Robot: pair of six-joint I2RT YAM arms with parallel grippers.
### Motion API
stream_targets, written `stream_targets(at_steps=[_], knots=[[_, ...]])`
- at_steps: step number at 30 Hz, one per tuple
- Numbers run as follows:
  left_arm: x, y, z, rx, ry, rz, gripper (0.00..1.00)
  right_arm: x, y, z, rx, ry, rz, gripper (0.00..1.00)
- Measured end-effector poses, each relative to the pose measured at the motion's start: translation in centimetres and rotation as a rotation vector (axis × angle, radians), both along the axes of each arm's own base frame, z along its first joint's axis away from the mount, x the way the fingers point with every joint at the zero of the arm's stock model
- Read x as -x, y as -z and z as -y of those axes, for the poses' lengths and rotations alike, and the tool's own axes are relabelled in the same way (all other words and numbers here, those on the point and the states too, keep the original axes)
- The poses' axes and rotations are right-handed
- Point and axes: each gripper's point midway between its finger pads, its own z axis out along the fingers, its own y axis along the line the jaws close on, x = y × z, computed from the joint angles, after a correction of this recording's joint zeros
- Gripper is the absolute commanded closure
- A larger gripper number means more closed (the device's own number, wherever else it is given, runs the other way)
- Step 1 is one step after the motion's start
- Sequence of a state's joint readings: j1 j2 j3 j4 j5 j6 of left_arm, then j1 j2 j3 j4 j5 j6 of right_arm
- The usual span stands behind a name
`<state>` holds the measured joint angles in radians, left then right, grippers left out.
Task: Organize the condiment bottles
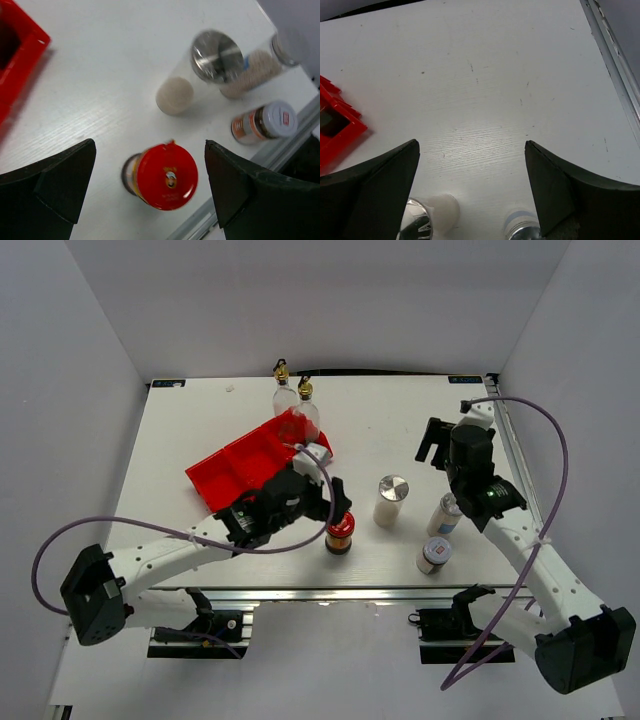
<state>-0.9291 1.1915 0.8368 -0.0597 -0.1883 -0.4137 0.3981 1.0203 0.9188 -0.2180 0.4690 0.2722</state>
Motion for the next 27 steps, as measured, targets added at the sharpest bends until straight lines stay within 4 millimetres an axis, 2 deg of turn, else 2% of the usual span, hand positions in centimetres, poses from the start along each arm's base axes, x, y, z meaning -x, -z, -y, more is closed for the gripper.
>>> stream_targets(at_steps=[4,8,14,27], knots=[[2.8,2.0,2.7,-0.106,0.115,0.002,0.02,0.9,1.1,0.7,-0.011,0.011,-0.026,0.11],[4.2,3.3,4.3,-0.193,0.172,0.016,0.02,1.1,1.3,0.5,-0.014,-0.002,-0.036,0.11],[4.0,5.0,3.8,-0.306,0.125,0.033,0.02,1.4,1.2,0.4,-0.019,-0.016,-0.036,0.11],[3.5,6.3,3.1,-0.378,0.087,0.031,0.02,1.5,1.6,0.3,-0.012,-0.027,-0.044,0.11]])
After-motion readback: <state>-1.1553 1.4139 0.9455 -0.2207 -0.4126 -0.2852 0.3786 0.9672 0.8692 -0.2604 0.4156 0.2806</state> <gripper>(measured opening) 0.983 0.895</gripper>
